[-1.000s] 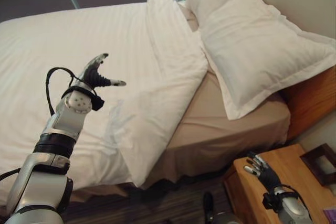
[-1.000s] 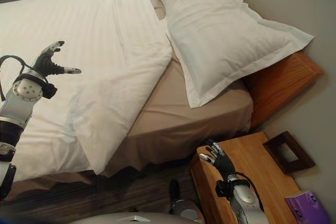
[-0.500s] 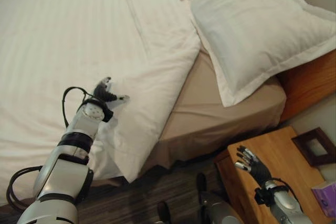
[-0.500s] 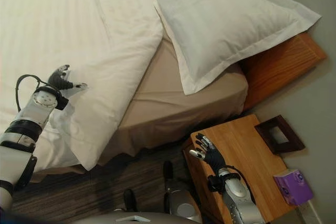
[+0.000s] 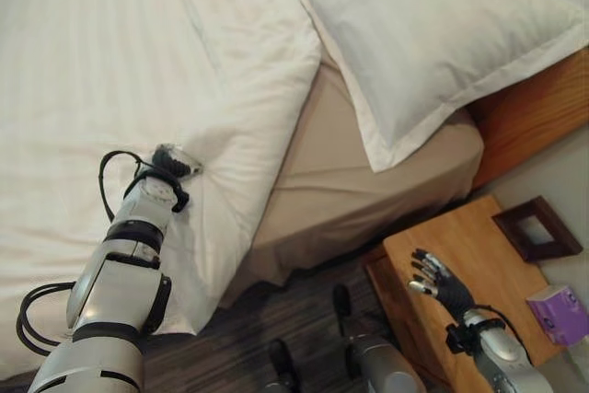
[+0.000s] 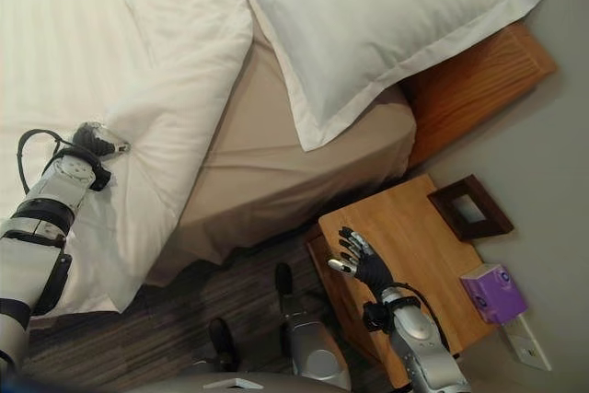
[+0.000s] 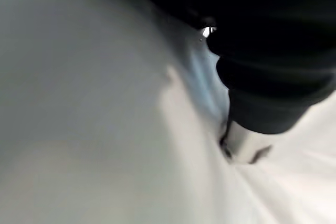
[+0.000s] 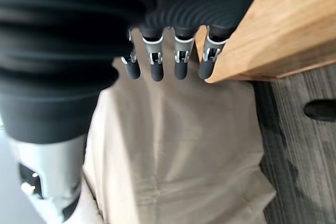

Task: Making the bed.

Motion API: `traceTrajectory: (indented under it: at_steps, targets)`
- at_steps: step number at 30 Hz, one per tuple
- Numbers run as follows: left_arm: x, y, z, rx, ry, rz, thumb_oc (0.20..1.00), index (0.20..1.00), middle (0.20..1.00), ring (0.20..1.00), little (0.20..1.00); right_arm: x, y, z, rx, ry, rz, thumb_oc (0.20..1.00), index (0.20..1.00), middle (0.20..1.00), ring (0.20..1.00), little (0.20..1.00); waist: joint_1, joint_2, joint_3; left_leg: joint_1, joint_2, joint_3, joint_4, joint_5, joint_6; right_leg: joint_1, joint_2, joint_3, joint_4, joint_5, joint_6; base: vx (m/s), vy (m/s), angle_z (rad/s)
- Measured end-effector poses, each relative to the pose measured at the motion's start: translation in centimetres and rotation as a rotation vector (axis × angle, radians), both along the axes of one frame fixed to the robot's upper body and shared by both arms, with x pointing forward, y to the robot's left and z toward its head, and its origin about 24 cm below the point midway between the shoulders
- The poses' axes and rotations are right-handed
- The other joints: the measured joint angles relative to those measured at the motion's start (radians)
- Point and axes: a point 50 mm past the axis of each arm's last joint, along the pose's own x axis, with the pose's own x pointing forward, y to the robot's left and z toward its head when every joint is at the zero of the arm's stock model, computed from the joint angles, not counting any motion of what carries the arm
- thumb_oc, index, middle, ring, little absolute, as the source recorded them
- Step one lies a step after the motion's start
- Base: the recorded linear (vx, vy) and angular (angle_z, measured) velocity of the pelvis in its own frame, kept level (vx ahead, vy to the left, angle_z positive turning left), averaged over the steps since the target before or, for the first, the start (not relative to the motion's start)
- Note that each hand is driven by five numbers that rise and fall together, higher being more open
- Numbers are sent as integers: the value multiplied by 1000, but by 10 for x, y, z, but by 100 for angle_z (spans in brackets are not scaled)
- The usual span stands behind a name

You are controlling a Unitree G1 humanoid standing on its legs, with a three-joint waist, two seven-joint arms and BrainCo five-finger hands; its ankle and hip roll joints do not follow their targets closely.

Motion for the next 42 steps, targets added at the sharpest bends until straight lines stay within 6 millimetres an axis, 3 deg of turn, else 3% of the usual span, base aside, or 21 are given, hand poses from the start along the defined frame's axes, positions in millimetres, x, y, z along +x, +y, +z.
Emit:
traceTrajectory:
  at_steps: [2,3,6,9,13,15,19,24,26,27,31,36,38,40,41,42]
  targets:
    - [7,-19,12,18,-46,-96,200,200,200,200,200,2,-1,1,-2,-7,-5,1000,1000,1000,1000,1000,14,0,0,0,1,-2,0,1,1,0,-4,-1,0,-2,2,39,16,5]
    - [6,-56,36,44,-174,-290,200,200,200,200,200,3,-4,2,-5,-9,-13,1000,1000,1000,1000,1000,34,4,3,-1,-1,-8,0,2,2,3,-9,-5,0,-2,2,40,22,6]
    - [-19,-107,62,44,-309,-595,200,200,200,200,200,4,-7,3,-6,-16,-31,1000,1000,1000,1000,1000,57,15,8,-1,-4,-18,0,3,5,7,-13,-13,1,-2,1,26,20,11]
    - [-45,-143,48,-4,-246,-834,200,200,200,200,200,5,-12,-3,-8,12,-64,1000,1000,1000,1000,1000,73,47,21,13,-12,-37,0,3,5,28,-16,-28,1,3,-6,22,37,16]
    - [-73,-159,10,-79,-14,-999,200,200,200,200,200,2,-10,-5,-9,32,-36,1000,1000,1000,1000,1000,77,59,26,23,-14,-38,0,3,5,39,-18,-29,1,3,-5,1,7,2]
    - [-79,-156,-5,-148,47,-992,200,200,200,200,200,1,-10,-7,-31,41,-20,1000,1000,1000,1000,1000,76,59,26,30,-14,-36,0,3,5,44,-17,-28,1,1,-2,4,13,-3]
    - [-89,-162,-57,-371,169,-920,200,200,200,200,200,-3,-11,-9,-31,55,-19,1000,1000,1000,1000,1000,71,75,20,57,-14,-33,0,0,5,70,-17,-19,-3,-11,8,2,15,-2]
    - [-84,-199,-113,-726,248,-753,200,200,200,200,200,-5,-5,-12,-28,68,-6,1000,1000,1000,1000,1000,70,86,7,73,-19,-26,0,-2,10,80,-22,-8,-4,-11,8,9,15,-4]
    - [-84,-212,-116,-766,243,-739,200,200,200,200,200,-4,-1,-13,-25,70,-2,1000,1000,1000,1000,1000,61,85,4,72,-21,-25,0,-3,11,80,-21,-8,-4,-11,8,-4,9,4]
    - [-78,-230,-122,-800,259,-706,200,200,200,200,200,-3,5,-15,-26,74,-2,1000,1000,1000,1000,1000,51,87,-2,75,-25,-32,0,-2,12,86,-24,-12,-3,-11,8,-8,28,8]
    - [-68,-248,-132,-703,318,-668,200,200,200,200,200,6,17,-12,-25,57,6,1000,1000,1000,1000,1000,28,75,-18,82,-35,-27,0,-8,21,91,-35,-4,-3,-11,14,1,8,1]
    - [-61,-244,-140,-681,329,-564,200,200,200,200,200,16,31,5,-4,-28,29,1000,1000,1000,1000,1000,-17,49,-46,84,-47,0,0,-17,33,80,-43,24,-4,-10,28,20,-1,-14]
    - [-53,-236,-141,-668,319,-480,200,200,200,200,200,23,43,33,35,-157,53,1000,1000,1000,1000,1000,-52,30,-63,84,-60,35,0,-22,41,66,-51,54,-4,-7,33,33,5,-34]
    - [-50,-234,-139,-651,308,-458,200,200,200,200,200,27,47,44,89,-203,55,1000,1000,1000,1000,1000,-74,25,-68,84,-67,55,0,-24,45,57,-53,72,-4,-11,45,19,1,-28]
    - [-49,-234,-138,-641,304,-455,228,228,228,228,228,28,48,47,107,-215,54,1000,1000,1000,1000,1000,-73,25,-69,82,-69,67,0,-27,49,54,-56,78,-4,-14,54,24,5,-28]
    - [-49,-235,-138,-636,304,-457,580,580,580,580,580,26,49,46,135,-203,47,1000,1000,1000,1000,1000,-76,23,-74,78,-72,79,0,-30,54,42,-61,78,-4,-14,57,45,-9,-18]
